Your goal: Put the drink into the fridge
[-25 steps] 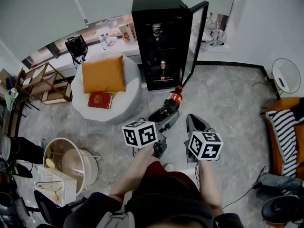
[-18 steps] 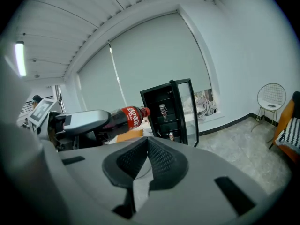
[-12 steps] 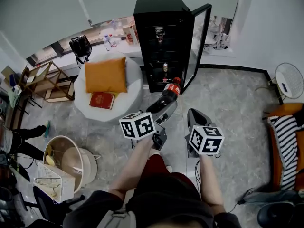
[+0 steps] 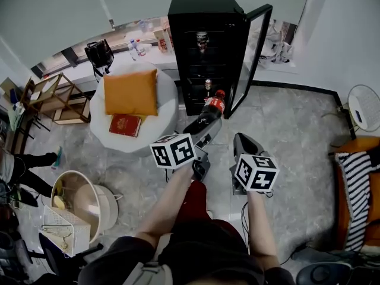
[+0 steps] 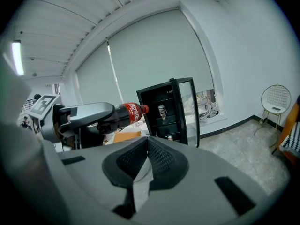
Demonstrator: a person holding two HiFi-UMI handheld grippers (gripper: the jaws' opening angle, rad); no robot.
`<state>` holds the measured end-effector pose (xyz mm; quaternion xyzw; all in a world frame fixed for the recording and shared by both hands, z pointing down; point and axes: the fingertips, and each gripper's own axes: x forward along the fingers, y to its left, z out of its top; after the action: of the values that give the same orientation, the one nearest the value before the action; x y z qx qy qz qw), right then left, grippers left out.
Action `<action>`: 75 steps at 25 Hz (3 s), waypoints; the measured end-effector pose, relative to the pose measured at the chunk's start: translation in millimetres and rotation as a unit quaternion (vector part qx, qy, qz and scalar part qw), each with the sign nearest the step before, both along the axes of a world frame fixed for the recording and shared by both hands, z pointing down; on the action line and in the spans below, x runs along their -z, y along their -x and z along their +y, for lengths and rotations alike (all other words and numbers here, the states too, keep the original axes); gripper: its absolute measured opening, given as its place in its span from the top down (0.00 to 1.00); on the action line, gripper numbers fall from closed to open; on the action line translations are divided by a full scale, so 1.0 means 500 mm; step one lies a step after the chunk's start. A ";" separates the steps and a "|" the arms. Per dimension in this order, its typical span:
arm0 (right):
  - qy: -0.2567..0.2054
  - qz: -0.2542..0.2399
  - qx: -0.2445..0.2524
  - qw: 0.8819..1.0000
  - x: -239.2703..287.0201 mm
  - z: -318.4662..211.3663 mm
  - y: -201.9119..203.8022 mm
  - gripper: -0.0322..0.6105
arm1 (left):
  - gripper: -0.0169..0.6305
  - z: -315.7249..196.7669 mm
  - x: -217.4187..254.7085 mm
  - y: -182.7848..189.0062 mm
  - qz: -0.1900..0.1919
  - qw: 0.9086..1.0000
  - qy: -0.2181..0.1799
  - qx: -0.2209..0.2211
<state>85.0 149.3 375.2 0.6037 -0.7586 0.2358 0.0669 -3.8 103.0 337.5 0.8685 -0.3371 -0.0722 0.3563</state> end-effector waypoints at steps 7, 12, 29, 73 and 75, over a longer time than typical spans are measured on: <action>0.014 0.009 -0.002 1.000 -0.018 -0.157 -0.007 0.92 | 0.48 -0.162 -0.022 -0.004 0.006 1.000 0.015 0.007; 0.021 0.013 -0.003 1.000 -0.034 -0.296 0.010 0.92 | 0.48 -0.288 -0.037 -0.004 0.006 1.000 0.019 0.007; 0.036 0.024 -0.005 0.999 -0.062 -0.628 0.044 0.92 | 0.48 -0.632 -0.054 0.002 0.012 0.999 0.027 0.038; 0.055 0.066 0.079 0.993 -0.144 -1.120 -0.034 0.92 | 0.49 -1.098 -0.041 -0.052 0.115 0.977 -0.026 0.178; 0.055 0.070 0.082 0.993 -0.143 -1.130 -0.036 0.92 | 0.49 -1.111 -0.044 -0.052 0.118 0.977 -0.026 0.178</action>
<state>103.1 -415.7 446.9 0.5499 -0.7848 0.2280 0.1723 22.1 -452.6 359.3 0.7888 -0.4403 -0.2452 0.3517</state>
